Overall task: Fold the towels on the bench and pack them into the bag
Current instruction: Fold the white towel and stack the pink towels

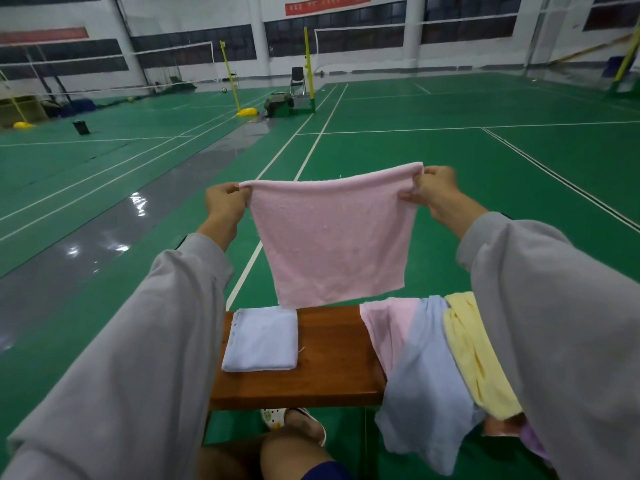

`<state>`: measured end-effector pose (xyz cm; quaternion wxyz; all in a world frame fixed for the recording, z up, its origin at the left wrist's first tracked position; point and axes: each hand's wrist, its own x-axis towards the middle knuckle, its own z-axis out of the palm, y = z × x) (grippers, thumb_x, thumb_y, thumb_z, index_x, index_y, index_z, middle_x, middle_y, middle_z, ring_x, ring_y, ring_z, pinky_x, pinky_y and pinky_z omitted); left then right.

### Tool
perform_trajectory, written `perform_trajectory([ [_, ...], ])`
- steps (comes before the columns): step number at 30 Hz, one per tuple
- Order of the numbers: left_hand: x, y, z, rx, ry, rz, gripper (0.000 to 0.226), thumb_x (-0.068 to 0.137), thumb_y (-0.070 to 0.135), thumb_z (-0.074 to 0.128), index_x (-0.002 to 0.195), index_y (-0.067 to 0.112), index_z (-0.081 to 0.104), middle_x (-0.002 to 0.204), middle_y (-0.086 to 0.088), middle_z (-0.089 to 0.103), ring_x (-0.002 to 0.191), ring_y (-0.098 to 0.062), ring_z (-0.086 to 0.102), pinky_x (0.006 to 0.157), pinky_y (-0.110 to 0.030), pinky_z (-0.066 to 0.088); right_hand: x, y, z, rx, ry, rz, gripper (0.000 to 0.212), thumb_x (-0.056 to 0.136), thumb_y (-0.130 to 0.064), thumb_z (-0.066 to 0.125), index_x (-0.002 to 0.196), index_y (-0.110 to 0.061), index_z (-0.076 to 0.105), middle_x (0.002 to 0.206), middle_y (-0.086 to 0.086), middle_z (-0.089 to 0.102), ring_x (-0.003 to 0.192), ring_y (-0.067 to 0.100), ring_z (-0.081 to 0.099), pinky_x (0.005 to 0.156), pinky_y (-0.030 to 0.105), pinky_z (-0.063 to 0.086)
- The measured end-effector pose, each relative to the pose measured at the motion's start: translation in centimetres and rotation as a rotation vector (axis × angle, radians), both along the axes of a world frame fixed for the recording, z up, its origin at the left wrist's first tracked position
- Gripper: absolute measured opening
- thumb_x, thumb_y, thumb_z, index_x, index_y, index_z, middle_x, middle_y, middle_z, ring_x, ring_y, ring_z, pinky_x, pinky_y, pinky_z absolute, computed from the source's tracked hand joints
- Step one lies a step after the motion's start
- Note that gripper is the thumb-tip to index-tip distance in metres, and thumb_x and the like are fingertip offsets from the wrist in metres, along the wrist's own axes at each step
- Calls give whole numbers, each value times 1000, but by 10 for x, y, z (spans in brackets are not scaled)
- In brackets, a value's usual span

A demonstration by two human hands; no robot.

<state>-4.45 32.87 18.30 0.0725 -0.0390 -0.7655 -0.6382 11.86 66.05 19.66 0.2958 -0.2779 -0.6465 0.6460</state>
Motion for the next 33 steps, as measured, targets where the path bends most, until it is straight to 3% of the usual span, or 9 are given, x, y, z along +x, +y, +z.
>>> perform_trajectory([
  [3, 1, 6, -4, 18, -12, -14, 10, 94, 10, 69, 103, 10, 73, 87, -4, 67, 77, -18, 57, 74, -31, 47, -3, 9, -9, 15, -41, 3, 15, 92, 10, 60, 104, 6, 67, 90, 2, 55, 94, 28, 61, 84, 46, 61],
  [8, -1, 11, -15, 75, -102, -65, 7, 96, 7, 67, 102, 8, 69, 96, -10, 69, 75, -19, 64, 58, -29, 50, -5, 8, -17, -9, -26, 3, 13, 95, 8, 55, 103, 8, 65, 91, 5, 59, 83, 24, 60, 76, 46, 63],
  [12, -2, 16, -15, 108, -116, -91, 6, 98, 9, 66, 104, 9, 67, 99, -10, 68, 79, -20, 64, 55, -24, 52, -12, 16, -20, -34, -26, -31, 29, 97, -8, 65, 111, 17, 62, 86, 6, 60, 83, 30, 65, 69, 46, 64],
  [17, -10, 17, -14, 110, -110, -90, 14, 98, 15, 67, 111, 8, 67, 102, -8, 68, 77, -19, 65, 53, -24, 53, -14, 18, -18, -15, -21, -35, 24, 99, -14, 65, 75, -9, 63, 86, 4, 60, 85, 31, 67, 55, 36, 63],
  [21, -13, 17, -16, 97, -114, -92, 20, 96, 22, 71, 108, 6, 69, 103, -9, 69, 75, -19, 63, 50, -23, 53, -18, 21, -21, -19, -72, -41, 22, 98, -17, 67, 78, -11, 60, 89, 2, 56, 77, 29, 65, 48, 34, 60],
  [25, -17, 15, -7, 155, -73, -114, 17, 92, 20, 76, 99, 6, 69, 103, -13, 71, 70, -19, 67, 60, -25, 57, -25, 27, -15, 15, -74, -61, 20, 99, -18, 66, 80, -12, 61, 92, 5, 59, 74, 28, 64, 50, 36, 61],
  [29, -17, 16, 9, 403, -29, -182, 9, 96, 12, 70, 94, 6, 63, 105, -17, 69, 91, -27, 73, 87, -35, 61, -30, 29, 1, 2, 15, -27, 12, 102, -16, 58, 96, -7, 62, 95, 4, 55, 83, 21, 59, 69, 39, 64],
  [33, 2, 11, 9, 438, -58, -239, 8, 100, 14, 64, 95, 12, 58, 104, -15, 71, 93, -30, 74, 85, -39, 62, -19, 23, 4, -65, 91, 13, 11, 101, -7, 54, 108, -2, 61, 115, 14, 54, 96, 30, 61, 67, 36, 63],
])
